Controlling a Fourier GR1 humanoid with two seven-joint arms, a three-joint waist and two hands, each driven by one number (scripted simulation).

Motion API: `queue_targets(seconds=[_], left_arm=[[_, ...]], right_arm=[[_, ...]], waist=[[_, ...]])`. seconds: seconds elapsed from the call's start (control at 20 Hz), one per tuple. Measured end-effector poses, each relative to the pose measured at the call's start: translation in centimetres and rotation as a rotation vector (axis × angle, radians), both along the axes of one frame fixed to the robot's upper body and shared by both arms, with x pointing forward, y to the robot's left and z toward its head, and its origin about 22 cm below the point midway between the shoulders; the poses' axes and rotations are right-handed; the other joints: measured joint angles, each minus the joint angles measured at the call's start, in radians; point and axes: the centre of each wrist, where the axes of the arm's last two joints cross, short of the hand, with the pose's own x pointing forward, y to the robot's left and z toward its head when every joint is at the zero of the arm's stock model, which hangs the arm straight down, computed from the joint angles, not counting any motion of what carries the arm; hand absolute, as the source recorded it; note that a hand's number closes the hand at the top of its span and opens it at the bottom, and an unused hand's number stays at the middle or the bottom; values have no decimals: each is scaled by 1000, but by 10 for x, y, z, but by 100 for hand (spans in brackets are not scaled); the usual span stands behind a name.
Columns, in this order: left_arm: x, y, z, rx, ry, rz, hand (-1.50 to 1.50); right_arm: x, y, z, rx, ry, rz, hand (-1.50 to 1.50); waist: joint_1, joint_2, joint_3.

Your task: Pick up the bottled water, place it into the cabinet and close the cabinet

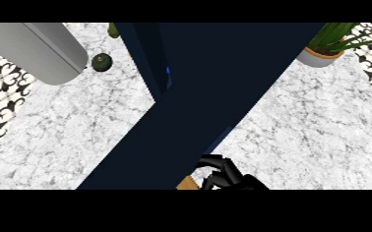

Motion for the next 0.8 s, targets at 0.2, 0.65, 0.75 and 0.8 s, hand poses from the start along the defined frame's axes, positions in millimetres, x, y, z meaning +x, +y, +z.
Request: queue_targets(seconds=[0.2, 0.65, 0.75, 0.8], left_arm=[[-9, 14, 2, -6, -3, 8, -150], [-30, 50, 5, -13, -8, 24, -150], [-33, 55, 5, -14, -10, 29, -150], [-35, 57, 7, -16, -15, 34, -150]], right_arm=[[20, 22, 12, 39, 35, 9, 150], [86, 40, 30, 106, 114, 33, 150], [103, 39, 36, 131, 123, 37, 150], [109, 37, 36, 148, 126, 44, 150]], waist=[[-10, 2, 2], [-26, 3, 2], [-29, 3, 2], [-31, 1, 1]])
